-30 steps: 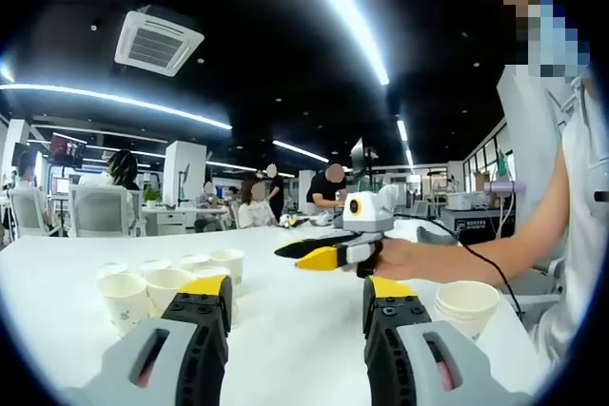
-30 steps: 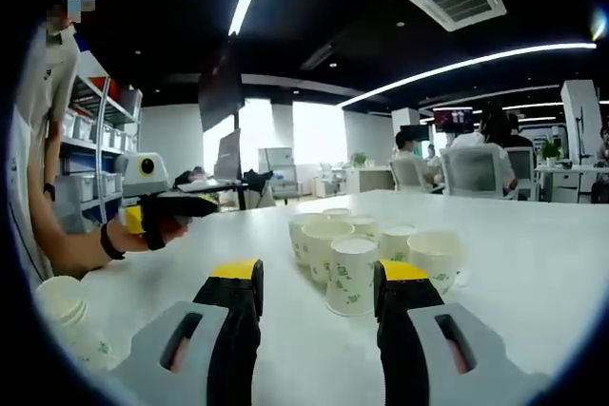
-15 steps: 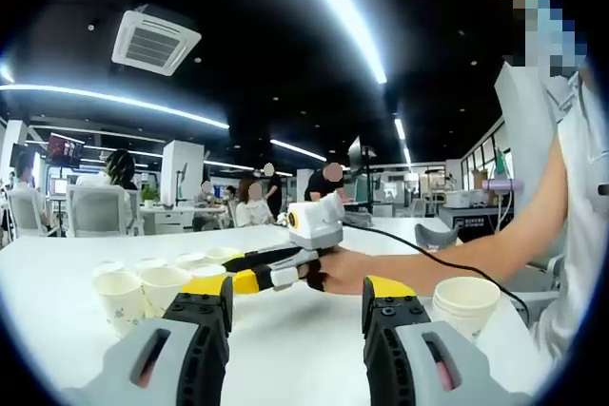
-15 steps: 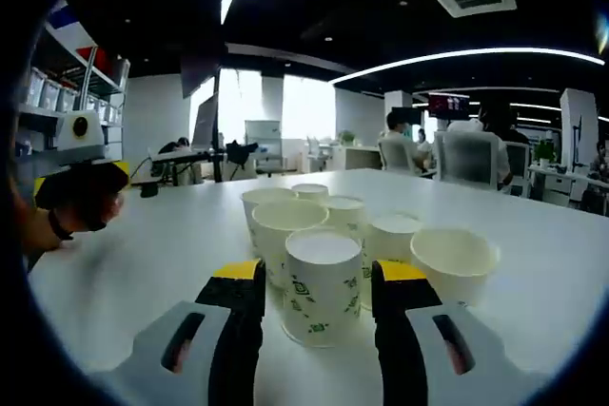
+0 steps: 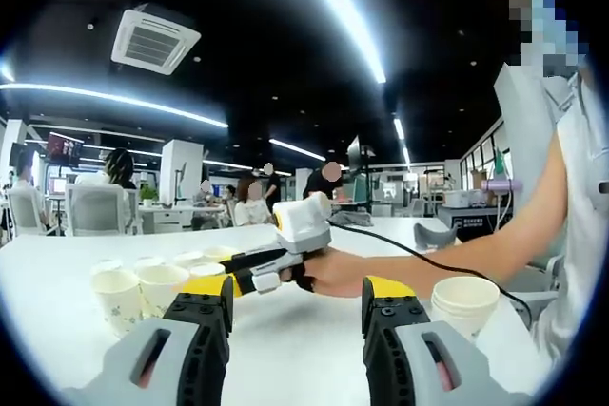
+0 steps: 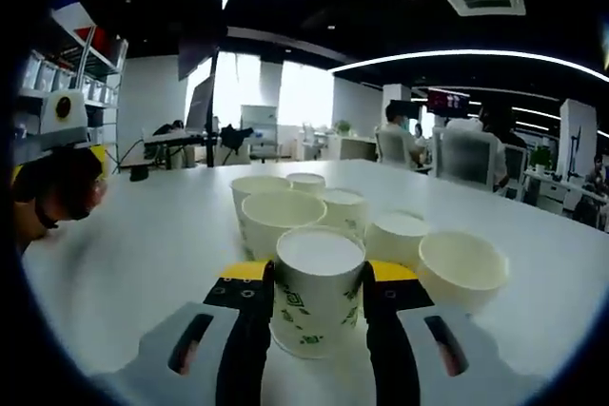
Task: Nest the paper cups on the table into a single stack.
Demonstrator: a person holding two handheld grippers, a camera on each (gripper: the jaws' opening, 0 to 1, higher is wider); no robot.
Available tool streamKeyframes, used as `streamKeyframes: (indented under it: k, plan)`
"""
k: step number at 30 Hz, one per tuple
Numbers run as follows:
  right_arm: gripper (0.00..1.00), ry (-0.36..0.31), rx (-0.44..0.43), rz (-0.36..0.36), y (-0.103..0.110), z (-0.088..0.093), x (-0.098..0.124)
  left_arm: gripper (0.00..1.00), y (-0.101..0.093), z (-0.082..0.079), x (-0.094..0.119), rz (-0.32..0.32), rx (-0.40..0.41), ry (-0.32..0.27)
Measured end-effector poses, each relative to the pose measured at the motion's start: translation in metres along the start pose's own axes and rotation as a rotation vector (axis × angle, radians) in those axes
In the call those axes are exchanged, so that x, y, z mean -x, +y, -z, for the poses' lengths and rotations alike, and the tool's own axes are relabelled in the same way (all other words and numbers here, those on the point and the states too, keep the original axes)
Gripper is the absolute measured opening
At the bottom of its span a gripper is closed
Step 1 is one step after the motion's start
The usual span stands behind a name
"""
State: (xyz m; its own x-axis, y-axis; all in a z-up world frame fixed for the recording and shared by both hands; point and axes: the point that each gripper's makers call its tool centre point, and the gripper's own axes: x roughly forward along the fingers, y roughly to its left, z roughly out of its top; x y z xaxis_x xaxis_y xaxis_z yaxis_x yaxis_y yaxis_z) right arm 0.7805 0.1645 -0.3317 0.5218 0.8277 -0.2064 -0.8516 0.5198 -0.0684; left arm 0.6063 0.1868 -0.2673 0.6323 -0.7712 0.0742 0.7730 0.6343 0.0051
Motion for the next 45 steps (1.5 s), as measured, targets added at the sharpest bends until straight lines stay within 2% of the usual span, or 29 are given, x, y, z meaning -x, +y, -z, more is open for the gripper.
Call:
streamKeyframes:
  k: [4, 6, 8, 10, 12, 13, 15, 18, 21, 24, 31, 34, 40, 45]
  plan:
    - [0.40, -0.036, -0.028, -0.023, 0.003, -0.007, 0.014, 0.58, -0.001, 0.001, 0.000, 0.001, -0.002, 0.004]
    - [0.40, -0.070, -0.031, -0.054, 0.013, -0.014, 0.028, 0.58, -0.001, 0.001, -0.001, 0.001, -0.002, 0.005]
    - [0.40, -0.107, -0.026, -0.122, 0.025, -0.020, 0.041, 0.58, -0.001, 0.002, -0.001, 0.001, 0.000, 0.005]
    - [0.40, -0.116, -0.022, -0.186, 0.037, -0.022, 0.053, 0.58, -0.001, 0.002, -0.001, 0.001, 0.000, 0.006]
    - [0.40, -0.119, 0.024, -0.252, 0.052, -0.022, 0.069, 0.58, -0.001, 0.003, -0.002, 0.002, 0.001, 0.008]
    - [0.40, -0.110, 0.049, -0.279, 0.060, -0.020, 0.077, 0.58, -0.002, 0.004, -0.002, 0.003, 0.004, 0.009]
    - [0.40, -0.105, 0.083, -0.382, 0.087, -0.015, 0.098, 0.58, -0.002, 0.005, -0.003, 0.006, 0.006, 0.009]
    - [0.40, -0.110, 0.118, -0.475, 0.113, -0.007, 0.122, 0.58, -0.004, 0.005, -0.006, 0.015, 0.014, 0.009]
    - [0.40, -0.095, 0.143, -0.532, 0.131, 0.002, 0.136, 0.58, -0.007, 0.005, -0.012, 0.027, 0.005, 0.018]
    - [0.40, -0.075, 0.156, -0.554, 0.138, 0.010, 0.144, 0.58, -0.008, 0.002, -0.017, 0.041, -0.011, 0.026]
    - [0.40, -0.077, 0.131, -0.536, 0.132, 0.015, 0.144, 0.58, -0.006, -0.009, -0.035, 0.083, -0.035, 0.023]
    - [0.46, -0.072, 0.120, -0.520, 0.130, 0.017, 0.144, 0.58, -0.004, -0.011, -0.041, 0.101, -0.038, 0.017]
    - [0.47, -0.038, 0.132, -0.505, 0.130, 0.021, 0.145, 0.58, 0.003, -0.003, -0.046, 0.112, -0.016, 0.002]
    - [0.46, -0.022, 0.130, -0.502, 0.130, 0.025, 0.144, 0.58, -0.003, 0.006, -0.040, 0.145, 0.042, -0.021]
